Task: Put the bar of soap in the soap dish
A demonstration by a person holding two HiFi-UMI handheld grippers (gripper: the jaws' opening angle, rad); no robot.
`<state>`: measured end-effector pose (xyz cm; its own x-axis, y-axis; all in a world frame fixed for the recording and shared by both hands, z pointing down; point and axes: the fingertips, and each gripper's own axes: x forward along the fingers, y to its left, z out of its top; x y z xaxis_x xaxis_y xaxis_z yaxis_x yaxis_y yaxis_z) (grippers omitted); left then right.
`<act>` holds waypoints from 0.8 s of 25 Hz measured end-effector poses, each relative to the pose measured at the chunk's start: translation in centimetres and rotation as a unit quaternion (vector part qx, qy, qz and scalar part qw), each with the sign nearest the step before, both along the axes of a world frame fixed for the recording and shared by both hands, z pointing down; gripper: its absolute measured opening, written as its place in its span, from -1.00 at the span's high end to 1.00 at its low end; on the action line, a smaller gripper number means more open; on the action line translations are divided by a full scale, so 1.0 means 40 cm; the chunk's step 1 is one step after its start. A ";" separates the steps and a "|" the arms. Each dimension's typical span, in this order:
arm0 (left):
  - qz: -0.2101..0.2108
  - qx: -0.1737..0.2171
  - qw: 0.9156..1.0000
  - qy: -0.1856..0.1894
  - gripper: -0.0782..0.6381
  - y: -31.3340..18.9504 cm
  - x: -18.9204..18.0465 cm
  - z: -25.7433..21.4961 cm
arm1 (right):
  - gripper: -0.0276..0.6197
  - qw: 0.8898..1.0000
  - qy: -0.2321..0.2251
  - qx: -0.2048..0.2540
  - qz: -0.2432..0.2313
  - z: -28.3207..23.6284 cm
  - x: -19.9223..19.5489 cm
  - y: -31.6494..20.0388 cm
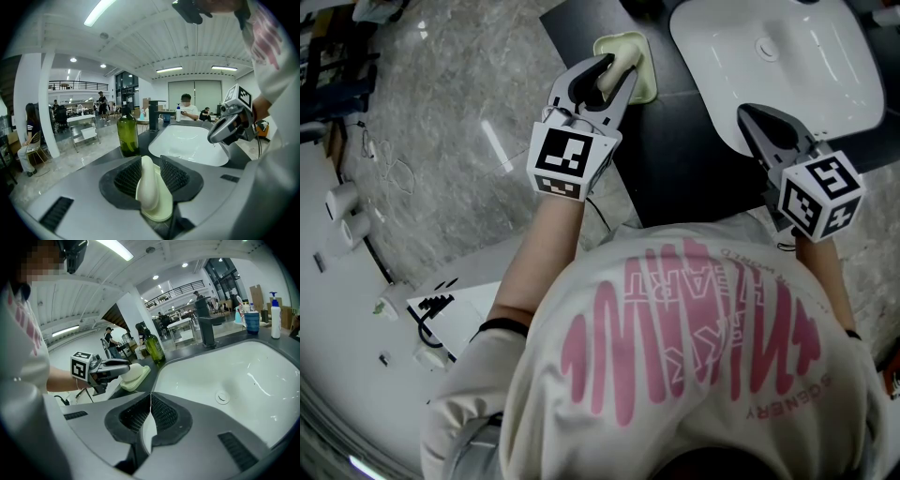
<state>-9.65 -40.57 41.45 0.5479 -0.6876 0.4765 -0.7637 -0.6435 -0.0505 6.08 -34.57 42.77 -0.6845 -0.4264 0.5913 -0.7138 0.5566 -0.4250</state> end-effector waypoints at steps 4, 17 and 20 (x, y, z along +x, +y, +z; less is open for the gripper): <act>0.000 0.000 1.000 0.000 0.46 0.001 0.003 -0.001 | 0.86 1.000 -0.001 0.000 -0.003 0.000 -0.002 0.002; 0.002 0.002 1.000 -0.001 0.46 0.010 0.011 -0.011 | 0.86 1.000 -0.002 -0.001 -0.009 -0.007 -0.006 0.009; 0.004 0.003 1.000 -0.001 0.46 0.014 0.015 -0.011 | 0.86 1.000 -0.002 0.000 -0.011 -0.008 -0.006 0.012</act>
<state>-9.04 -40.02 41.00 0.5519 -0.6866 0.4733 -0.7586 -0.6490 -0.0570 5.82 -34.10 42.47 -0.6963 -0.4119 0.5878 -0.6998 0.5715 -0.4285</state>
